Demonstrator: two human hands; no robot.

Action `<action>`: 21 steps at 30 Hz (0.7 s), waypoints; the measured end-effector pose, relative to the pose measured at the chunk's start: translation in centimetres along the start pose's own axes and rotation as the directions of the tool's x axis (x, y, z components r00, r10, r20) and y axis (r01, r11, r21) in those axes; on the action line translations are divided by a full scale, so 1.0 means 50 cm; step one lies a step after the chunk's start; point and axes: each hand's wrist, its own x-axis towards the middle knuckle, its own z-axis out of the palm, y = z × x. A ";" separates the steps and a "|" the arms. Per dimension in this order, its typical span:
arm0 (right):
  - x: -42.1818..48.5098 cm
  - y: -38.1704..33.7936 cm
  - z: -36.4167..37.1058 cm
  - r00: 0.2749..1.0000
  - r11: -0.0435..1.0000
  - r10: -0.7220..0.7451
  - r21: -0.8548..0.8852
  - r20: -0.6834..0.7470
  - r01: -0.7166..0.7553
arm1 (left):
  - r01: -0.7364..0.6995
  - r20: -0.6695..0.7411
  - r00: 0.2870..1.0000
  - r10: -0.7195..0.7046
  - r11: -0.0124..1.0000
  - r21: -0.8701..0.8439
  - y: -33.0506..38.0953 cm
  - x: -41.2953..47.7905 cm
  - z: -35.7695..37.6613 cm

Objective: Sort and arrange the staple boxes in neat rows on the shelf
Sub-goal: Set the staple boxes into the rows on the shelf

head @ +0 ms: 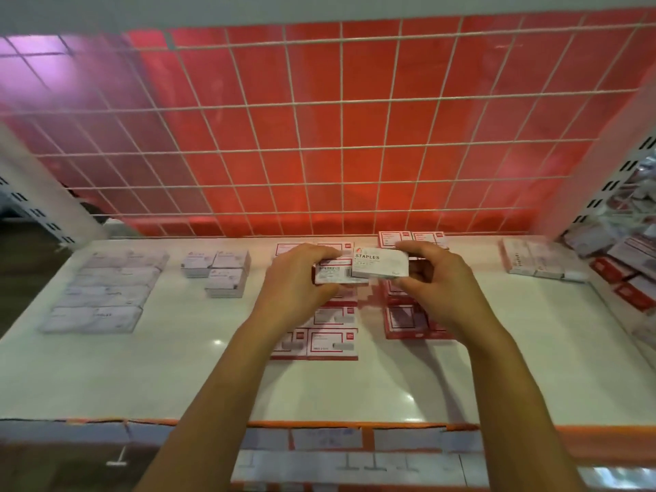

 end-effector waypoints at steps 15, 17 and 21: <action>-0.020 -0.076 0.178 0.989 0.969 -0.068 -0.228 0.133 0.097 | 0.143 -0.020 0.989 -0.145 0.987 -0.070 -0.148 -0.089 -0.070; -0.025 -0.084 0.201 0.986 0.958 -0.086 -0.261 0.145 0.122 | 0.135 -0.021 0.990 -0.137 0.988 -0.078 -0.165 -0.101 -0.078; -0.038 -0.097 0.235 0.984 0.953 -0.087 -0.273 0.156 0.128 | 0.140 -0.018 0.990 -0.142 0.987 -0.076 -0.200 -0.114 -0.082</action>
